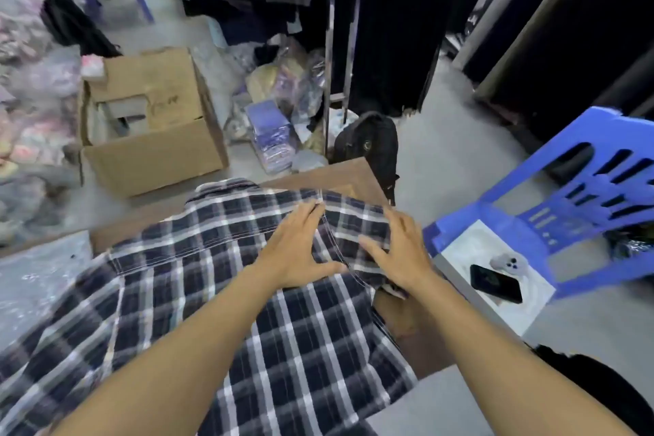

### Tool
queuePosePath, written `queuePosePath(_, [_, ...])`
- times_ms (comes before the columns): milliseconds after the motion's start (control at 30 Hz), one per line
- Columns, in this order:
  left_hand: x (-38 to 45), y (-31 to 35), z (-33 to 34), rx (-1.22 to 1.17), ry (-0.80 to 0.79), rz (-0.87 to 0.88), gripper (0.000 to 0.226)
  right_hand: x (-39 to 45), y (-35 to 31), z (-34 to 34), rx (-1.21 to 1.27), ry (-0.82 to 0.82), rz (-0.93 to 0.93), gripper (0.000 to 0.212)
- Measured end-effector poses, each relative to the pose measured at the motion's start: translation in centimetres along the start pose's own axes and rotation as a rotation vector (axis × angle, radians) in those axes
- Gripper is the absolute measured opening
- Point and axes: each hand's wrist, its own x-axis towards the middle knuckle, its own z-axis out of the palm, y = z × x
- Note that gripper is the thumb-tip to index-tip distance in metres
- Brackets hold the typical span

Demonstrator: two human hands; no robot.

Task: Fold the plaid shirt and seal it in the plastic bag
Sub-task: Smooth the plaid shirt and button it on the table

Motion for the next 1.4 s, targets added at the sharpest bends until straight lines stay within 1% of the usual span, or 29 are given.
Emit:
queuePosePath(67, [1.1, 0.4, 0.7, 0.083, -0.057, 0.036, 0.131, 0.4, 1.8, -0.6, -0.005, 0.113, 0.065, 0.072])
queuePosePath(100, [1.5, 0.3, 1.1, 0.116, -0.088, 0.024, 0.136, 0.8, 3.0, -0.7, 0.008, 0.116, 0.132, 0.075])
queuePosePath(167, [2.3, 0.2, 1.5, 0.147, -0.126, 0.004, 0.143, 1.5, 4.3, -1.0, 0.114, 0.091, 0.303, 0.089])
queuePosePath(200, [2.6, 0.1, 1.8, 0.161, -0.138, -0.005, 0.147, 2.0, 4.9, -0.9, 0.164, 0.083, 0.368, 0.092])
queuePosePath(233, [2.9, 0.0, 2.1, 0.174, -0.148, -0.021, 0.151, 2.3, 5.2, -1.0, 0.206, 0.078, 0.4, 0.087])
queuePosePath(267, [3.1, 0.0, 2.4, 0.191, -0.148, -0.034, 0.154, 2.7, 5.4, -1.1, 0.249, 0.062, 0.417, 0.075])
queuePosePath(333, [3.3, 0.2, 2.9, 0.214, -0.163, -0.056, 0.161, 3.0, 5.8, -1.0, 0.354, 0.036, 0.399, 0.049])
queuePosePath(367, [3.4, 0.4, 3.1, 0.221, -0.167, -0.064, 0.163, 3.1, 5.9, -0.8, 0.387, 0.043, 0.392, 0.041])
queuePosePath(467, [3.4, 0.8, 3.5, 0.255, -0.172, -0.08, 0.167, 3.2, 5.2, -0.8, 0.393, 0.143, 0.373, 0.025])
queuePosePath(533, [3.5, 0.6, 3.6, 0.252, -0.173, -0.088, 0.168, 2.8, 4.2, -1.4, 0.396, 0.213, 0.328, 0.023])
queuePosePath(633, [3.4, 0.5, 3.6, 0.248, -0.167, -0.091, 0.169, 1.4, 0.9, -3.5, 0.391, 0.285, 0.206, 0.025])
queuePosePath(700, [3.4, 0.5, 3.6, 0.217, -0.168, -0.088, 0.169, 0.2, -2.0, -4.6, 0.373, 0.296, 0.086, 0.024])
queuePosePath(767, [3.3, 0.5, 3.0, 0.094, -0.145, -0.065, 0.168, -1.3, -5.2, -5.5, 0.369, 0.248, -0.077, 0.028])
queuePosePath(800, [3.3, 0.4, 2.4, -0.029, -0.115, -0.041, 0.162, -2.1, -6.7, -5.7, 0.339, 0.206, -0.152, 0.028])
queuePosePath(833, [3.3, 0.2, 1.6, -0.157, -0.077, -0.014, 0.145, -2.9, -8.0, -5.6, 0.294, 0.159, -0.213, 0.026])
queuePosePath(867, [3.1, -0.2, 0.9, -0.267, -0.016, 0.001, 0.11, -3.5, -9.2, -5.1, 0.257, 0.119, -0.263, 0.024])
queuePosePath(900, [2.8, -0.5, 0.1, -0.348, 0.061, -0.014, 0.066, -4.1, -10.2, -4.3, 0.243, 0.085, -0.298, 0.022])
queuePosePath(933, [2.3, -0.9, -0.8, -0.401, 0.14, -0.048, 0.036, -4.6, -11.2, -3.4, 0.235, 0.058, -0.327, 0.022])
queuePosePath(967, [2.0, -1.3, -1.6, -0.47, 0.207, -0.113, 0.027, -5.1, -11.9, -2.2, 0.203, 0.04, -0.358, 0.023])
queuePosePath(1033, [1.9, -2.6, -2.6, -0.745, 0.303, -0.311, 0.024, -5.8, -12.8, 0.4, 0.062, 0.005, -0.429, 0.018])
queuePosePath(1067, [1.8, -3.1, -3.0, -0.921, 0.291, -0.416, 0.025, -6.2, -13.0, 1.7, -0.016, -0.018, -0.451, 0.012])
queuePosePath(1100, [1.7, -3.3, -3.4, -1.078, 0.242, -0.487, 0.03, -6.6, -13.1, 2.8, -0.078, -0.042, -0.458, 0.012])
queuePosePath(1133, [1.7, -3.7, -3.6, -1.172, 0.176, -0.525, 0.036, -7.0, -13.0, 4.0, -0.119, -0.068, -0.462, 0.017])
queuePosePath(1167, [1.6, -4.0, -3.8, -1.162, 0.124, -0.541, 0.041, -7.4, -12.9, 5.0, -0.159, -0.101, -0.459, 0.024])
queuePosePath(1200, [1.6, -4.0, -3.7, -1.099, 0.1, -0.541, 0.043, -7.7, -12.8, 6.0, -0.206, -0.136, -0.454, 0.03])
queuePosePath(1267, [1.5, -3.7, -3.1, -0.938, 0.116, -0.522, 0.041, -8.1, -12.4, 7.2, -0.254, -0.174, -0.444, 0.036])
queuePosePath(1300, [1.7, -3.4, -2.7, -0.865, 0.127, -0.5, 0.038, -8.2, -12.2, 7.4, -0.238, -0.145, -0.441, 0.032])
queuePosePath(1333, [1.8, -3.0, -2.5, -0.793, 0.135, -0.468, 0.034, -8.2, -12.0, 7.4, -0.212, -0.078, -0.437, 0.027])
queuePosePath(1400, [2.3, -2.7, -2.1, -0.665, 0.148, -0.404, 0.023, -8.0, -11.1, 6.9, -0.205, 0.111, -0.393, 0.02])
